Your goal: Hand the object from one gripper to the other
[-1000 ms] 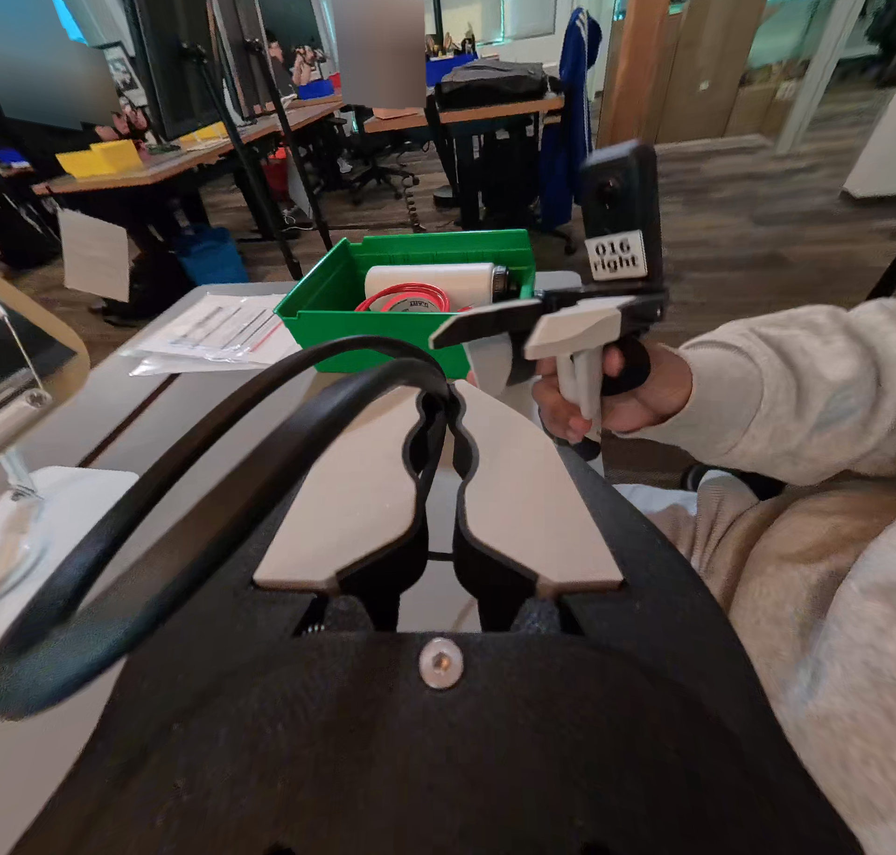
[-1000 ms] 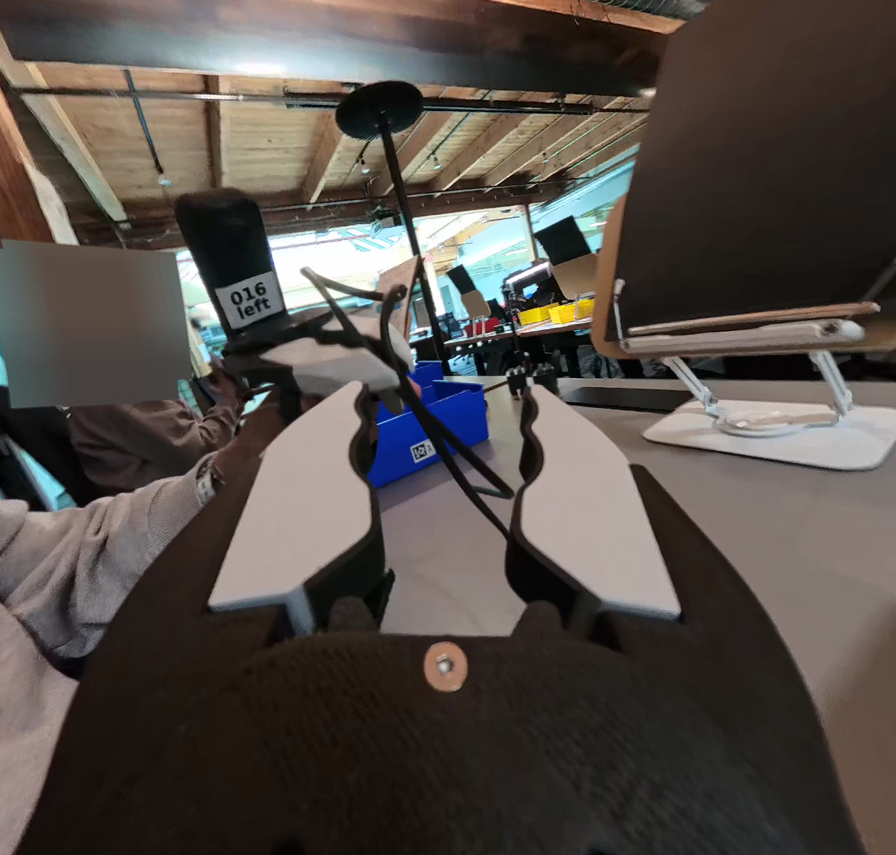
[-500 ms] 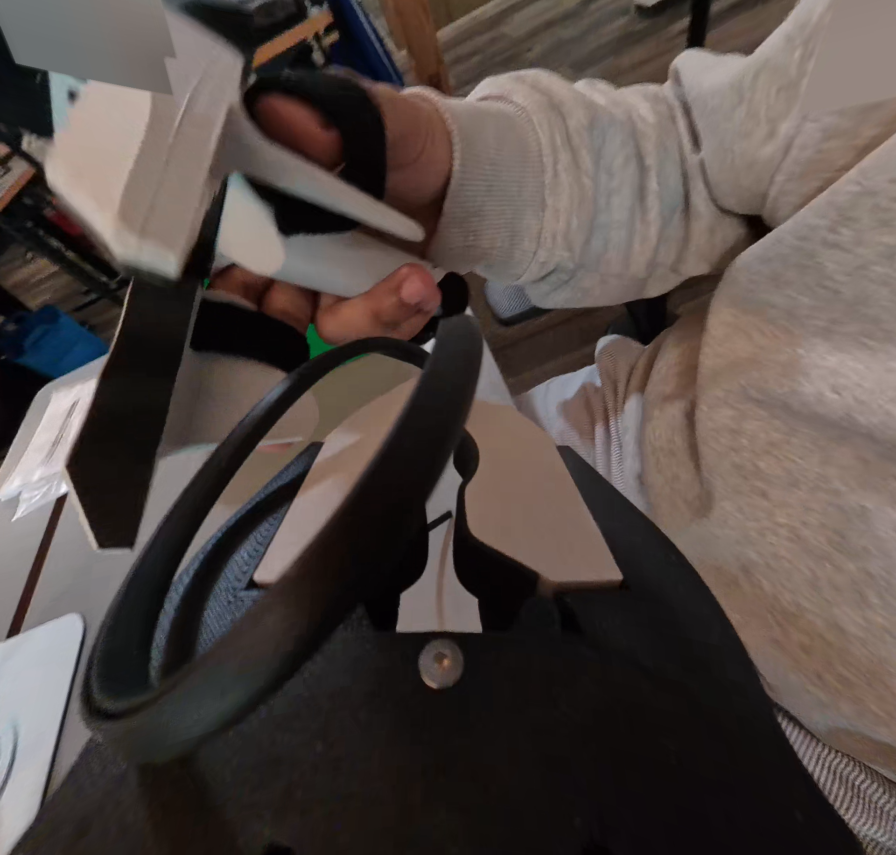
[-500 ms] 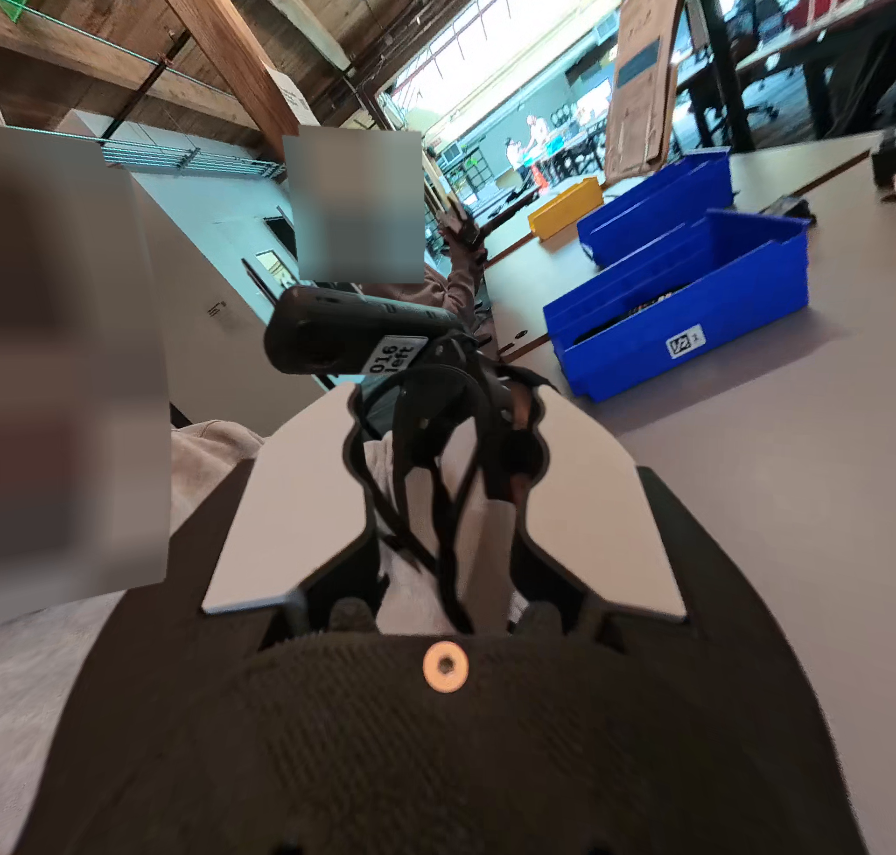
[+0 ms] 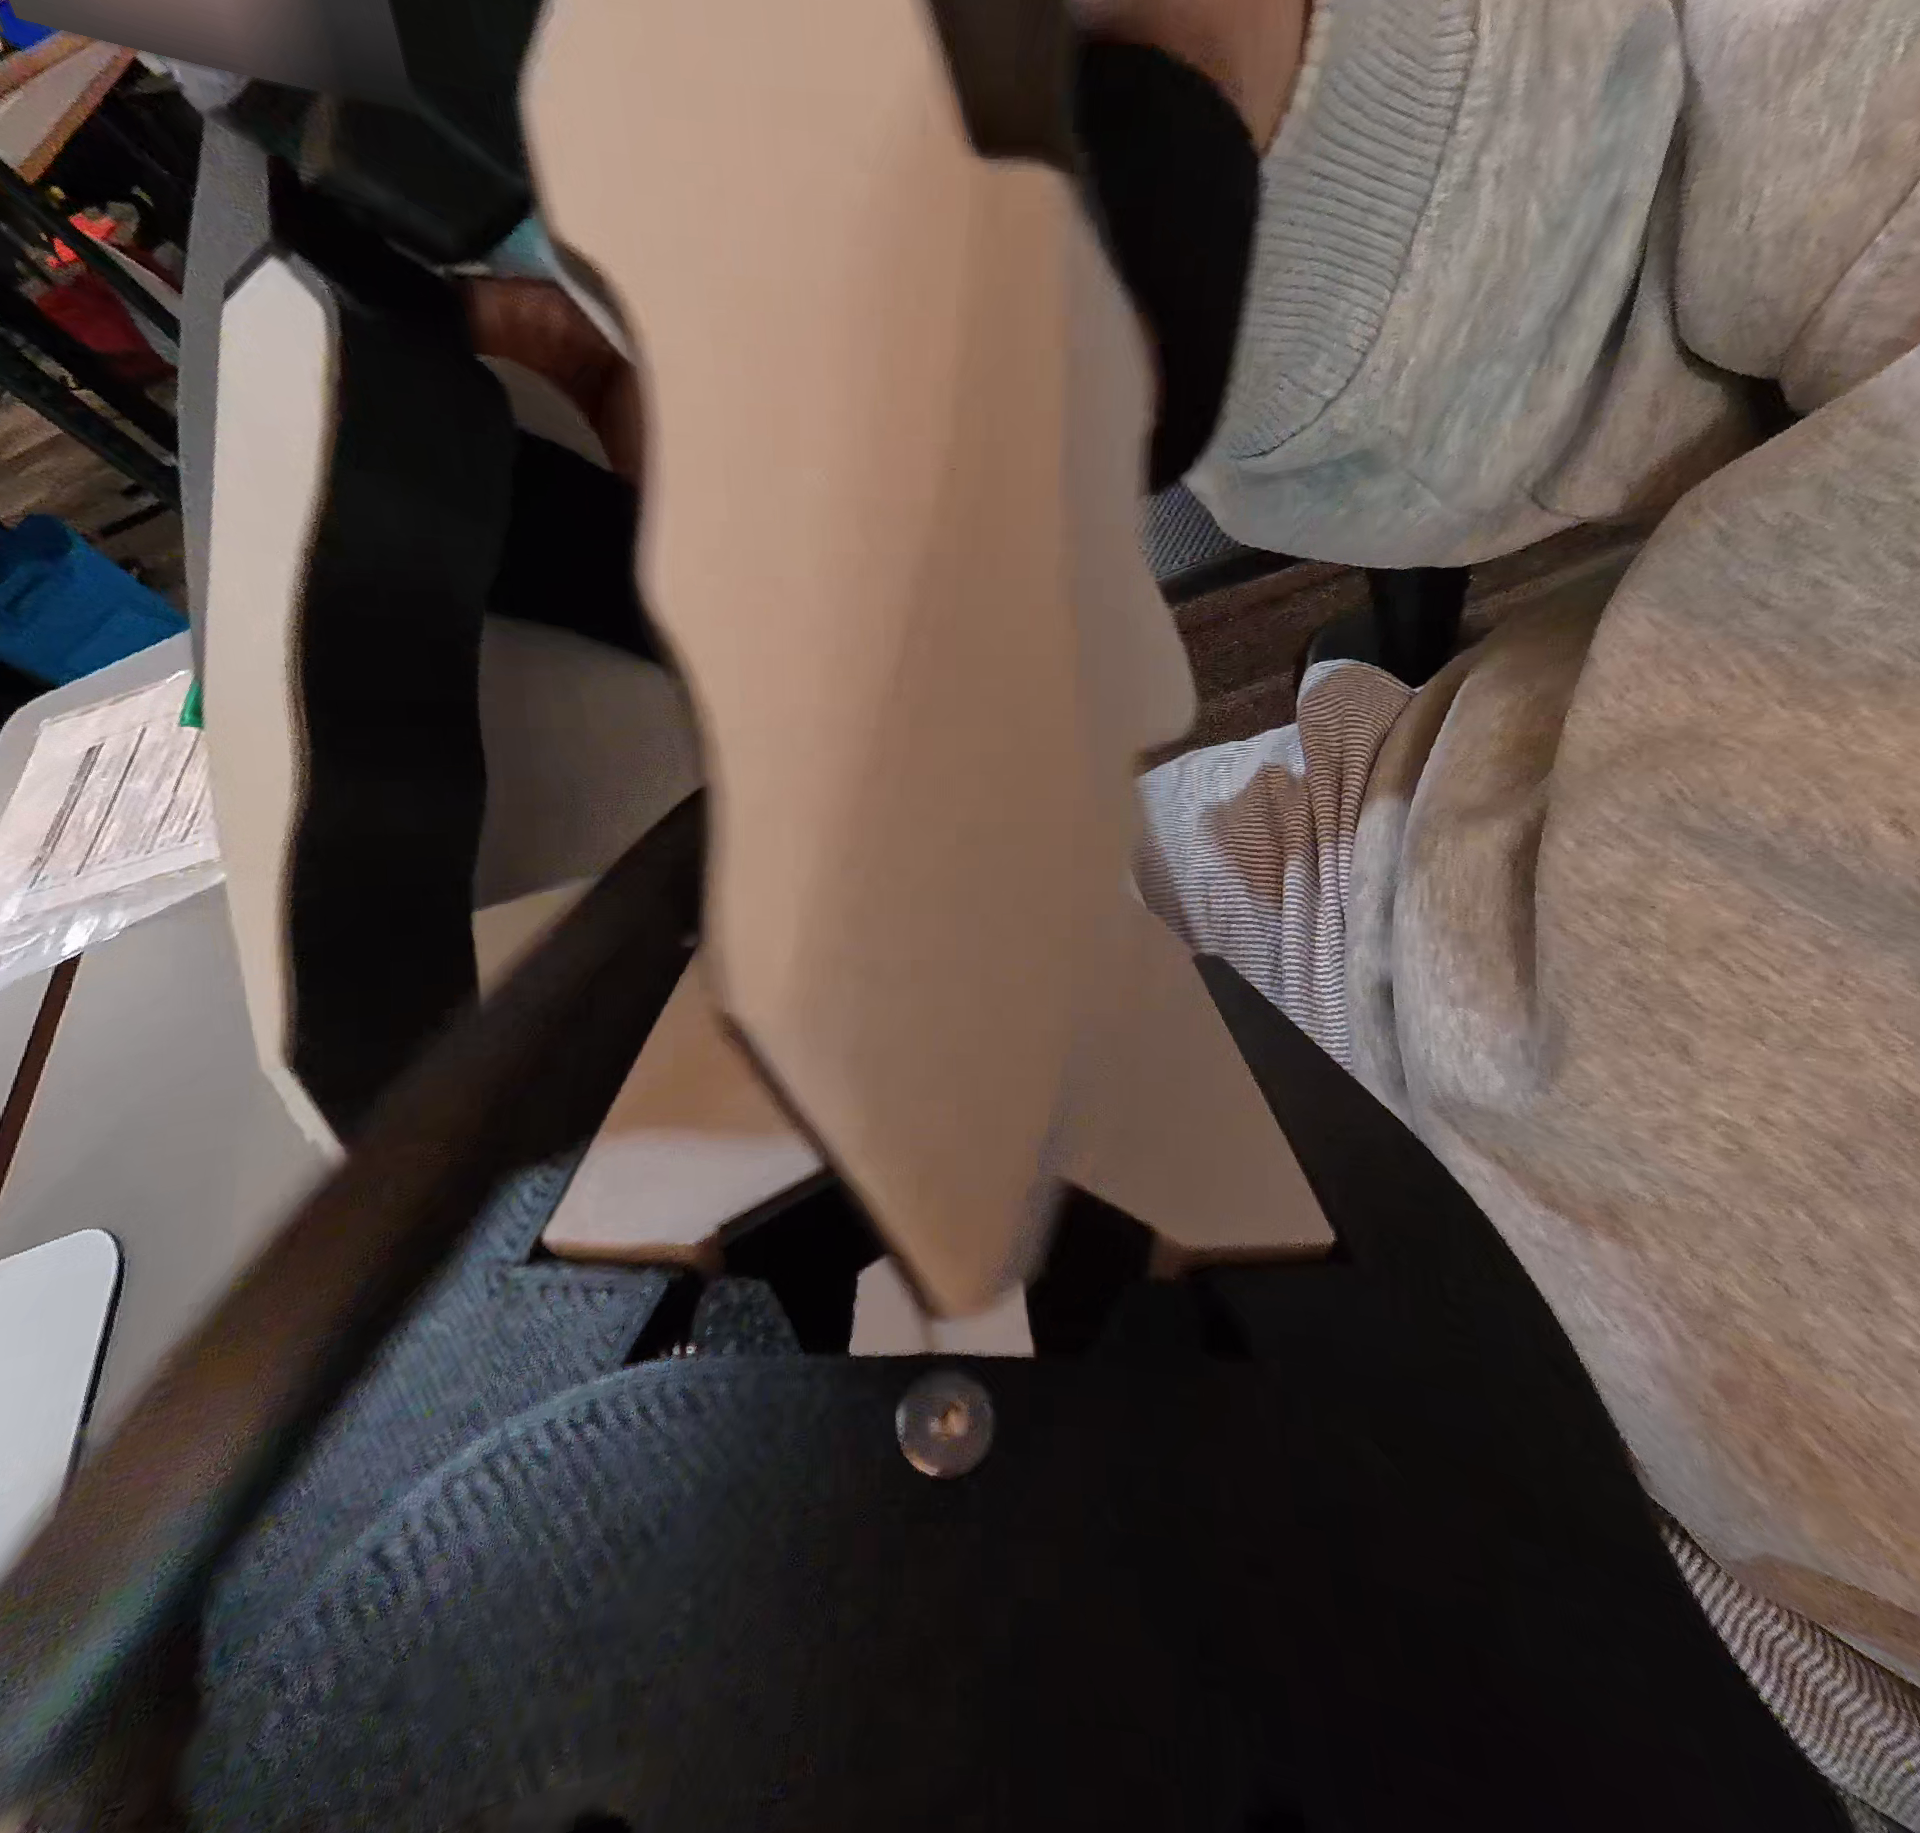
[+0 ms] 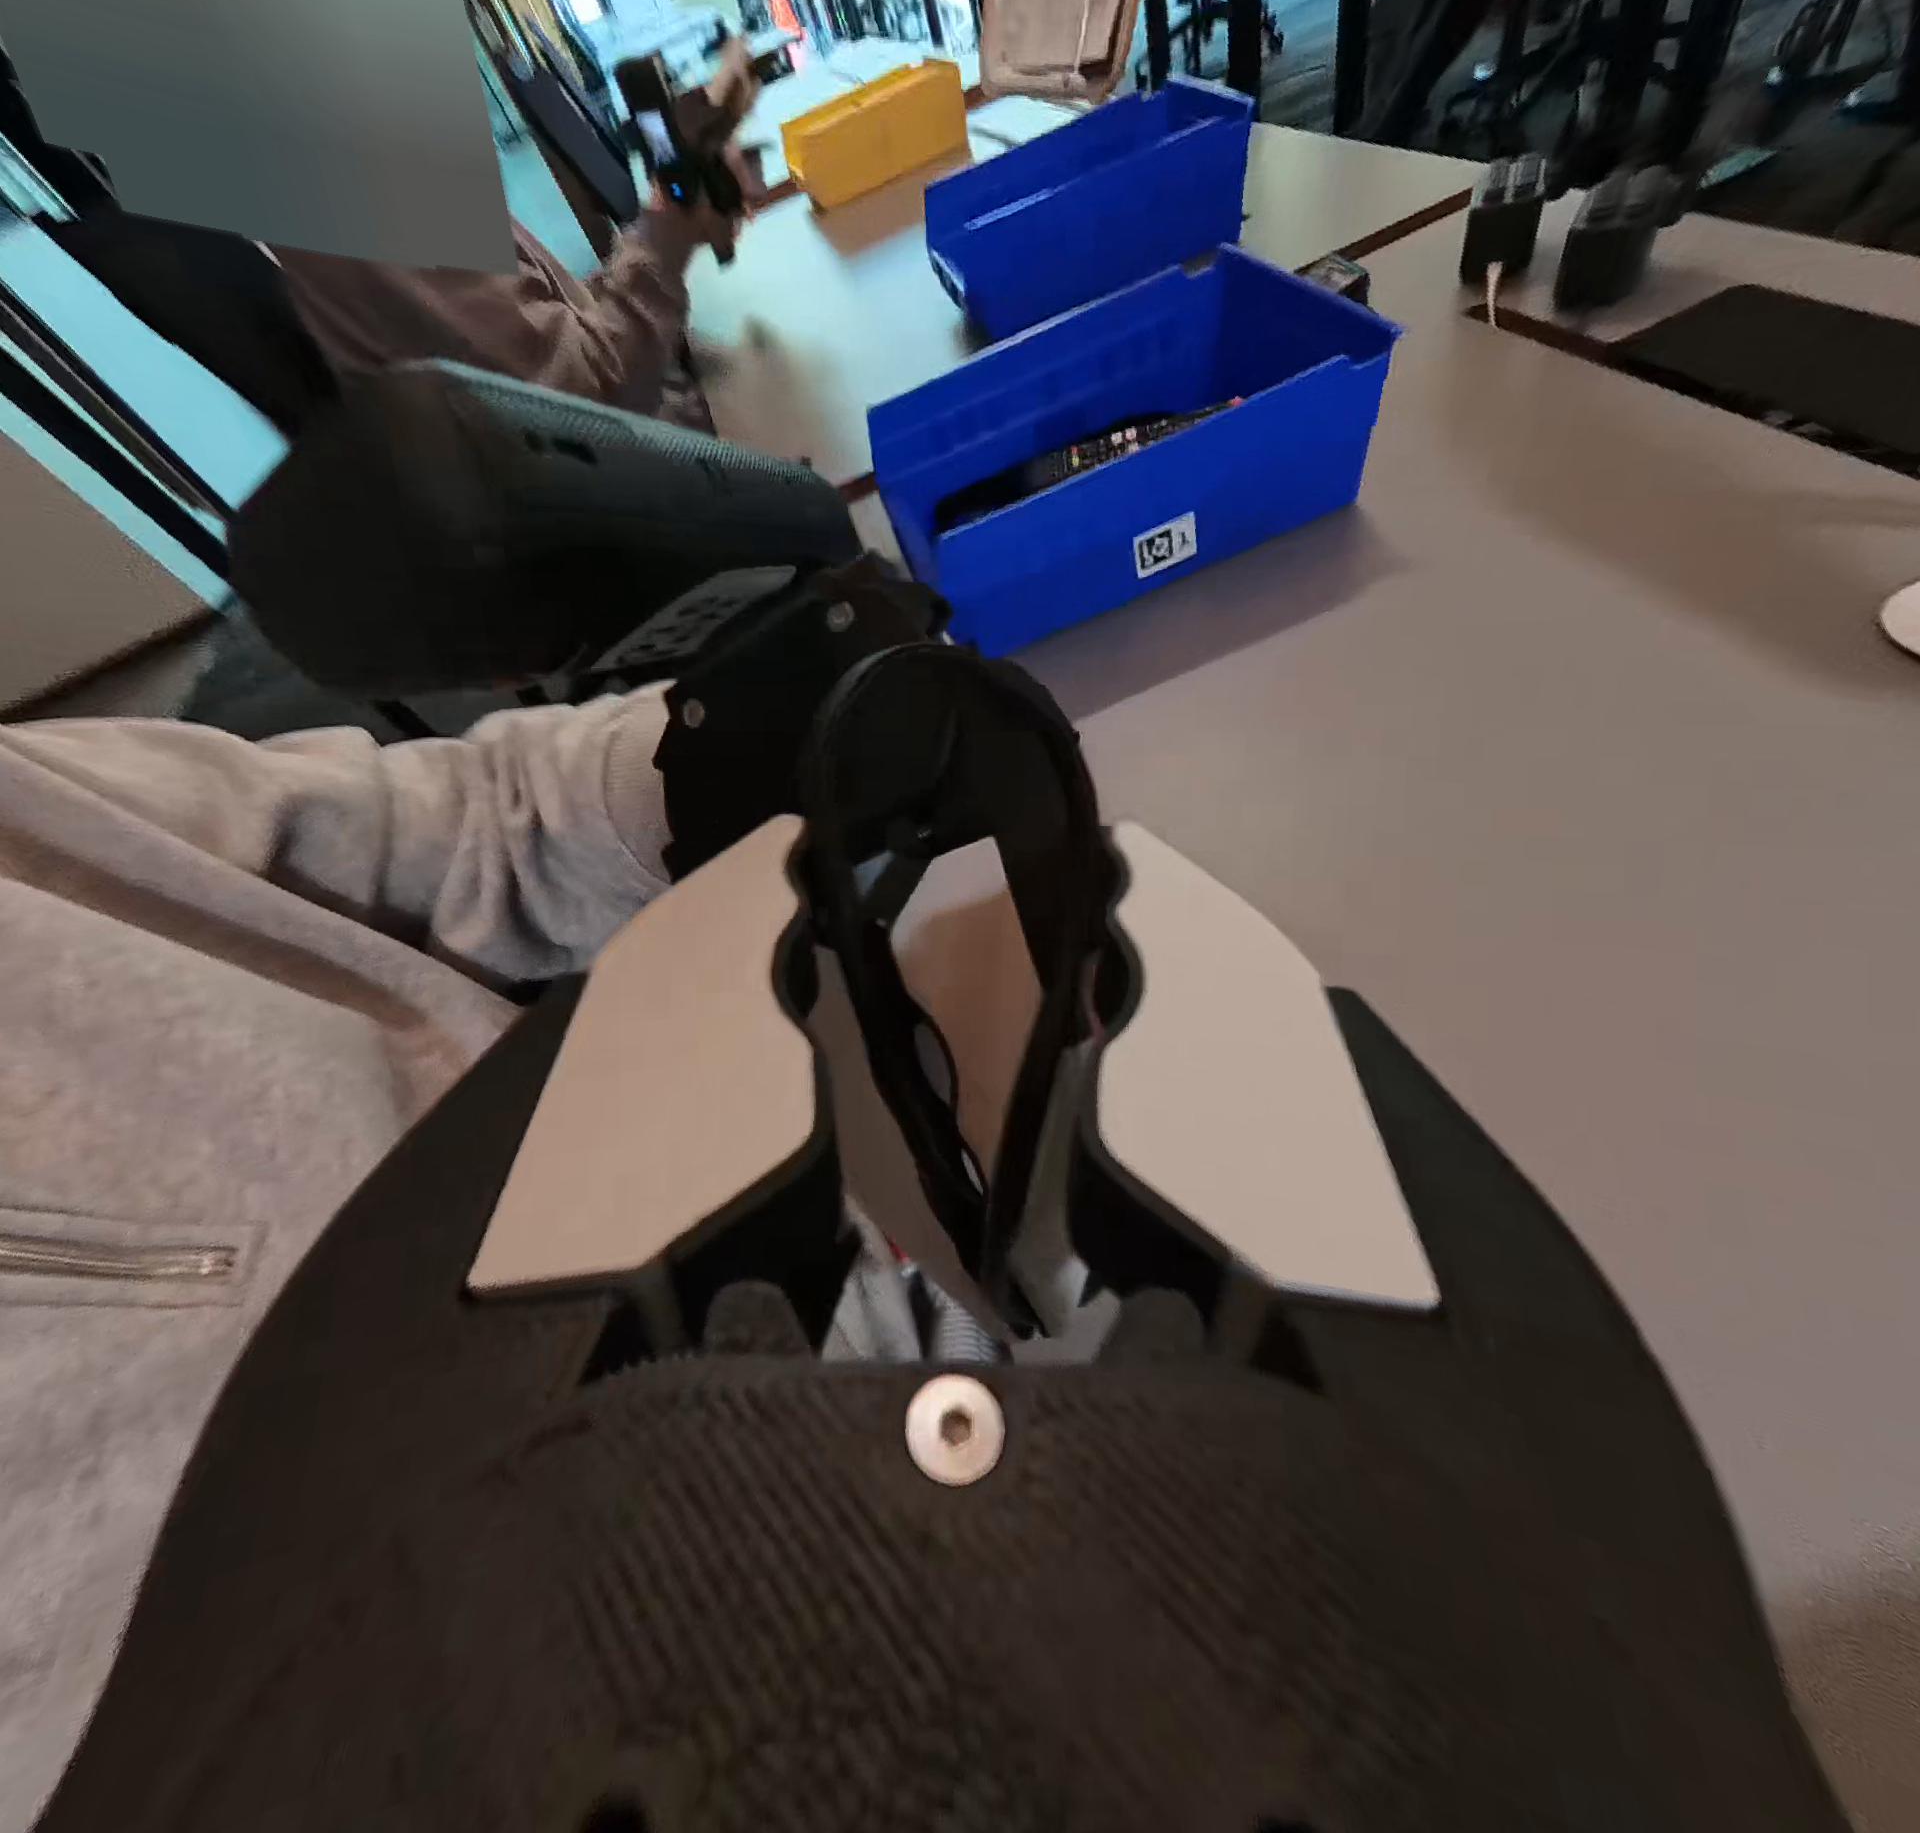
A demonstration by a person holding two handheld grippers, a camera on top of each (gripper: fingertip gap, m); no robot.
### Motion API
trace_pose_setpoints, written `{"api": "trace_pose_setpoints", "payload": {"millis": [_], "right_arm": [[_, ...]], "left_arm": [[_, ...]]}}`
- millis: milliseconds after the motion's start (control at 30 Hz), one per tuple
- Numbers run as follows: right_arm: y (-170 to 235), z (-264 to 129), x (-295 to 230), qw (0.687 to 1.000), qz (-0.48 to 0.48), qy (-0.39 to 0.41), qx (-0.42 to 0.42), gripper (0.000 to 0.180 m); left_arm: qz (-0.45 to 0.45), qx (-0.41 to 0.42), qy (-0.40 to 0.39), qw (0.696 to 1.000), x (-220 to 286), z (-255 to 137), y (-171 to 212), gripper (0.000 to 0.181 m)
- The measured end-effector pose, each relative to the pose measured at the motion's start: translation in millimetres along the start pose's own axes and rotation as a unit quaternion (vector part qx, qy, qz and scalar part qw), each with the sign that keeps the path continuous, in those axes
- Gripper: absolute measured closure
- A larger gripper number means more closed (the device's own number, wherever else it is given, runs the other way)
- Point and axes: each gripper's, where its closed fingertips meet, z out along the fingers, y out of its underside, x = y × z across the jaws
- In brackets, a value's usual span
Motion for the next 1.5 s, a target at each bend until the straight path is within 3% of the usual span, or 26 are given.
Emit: {"api": "trace_pose_setpoints", "payload": {"millis": [100,267,500,633,767,1033,1200,1367,1500], "right_arm": [[-11,-13,3,0.999,0.02,-0.023,0.042,0.173],[-34,-42,11,0.991,0.016,-0.028,0.131,0.175],[-51,-63,7,0.983,-0.013,-0.016,0.184,0.176],[-58,-74,6,0.979,-0.027,-0.004,0.201,0.177],[-63,-87,7,0.976,-0.036,0.009,0.213,0.177],[-79,-106,-4,0.968,-0.052,0.005,0.247,0.178],[-86,-115,-16,0.962,-0.086,0.019,0.259,0.177],[-90,-118,-19,0.957,-0.095,0.027,0.271,0.178],[-90,-117,-24,0.958,-0.085,0.001,0.275,0.178]], "left_arm": [[-0.003,0.004,0.003,1.0,1,0,-1,0.178],[-0.024,0.033,0.003,0.999,-4,-5,-5,0.177],[-0.052,0.091,0.001,0.995,-10,-15,-20,0.175],[-0.079,0.124,-0.014,0.989,-19,-20,-27,0.133],[-0.1,0.164,-0.032,0.981,-30,-32,-34,0.118],[-0.14,0.197,-0.014,0.97,-36,-39,-33,0.122],[-0.189,0.171,0.046,0.966,-25,-19,-18,0.112],[-0.221,0.198,0.042,0.954,-24,-5,-22,0.124],[-0.173,0.164,0.052,0.97,-7,16,-15,0.122]]}}
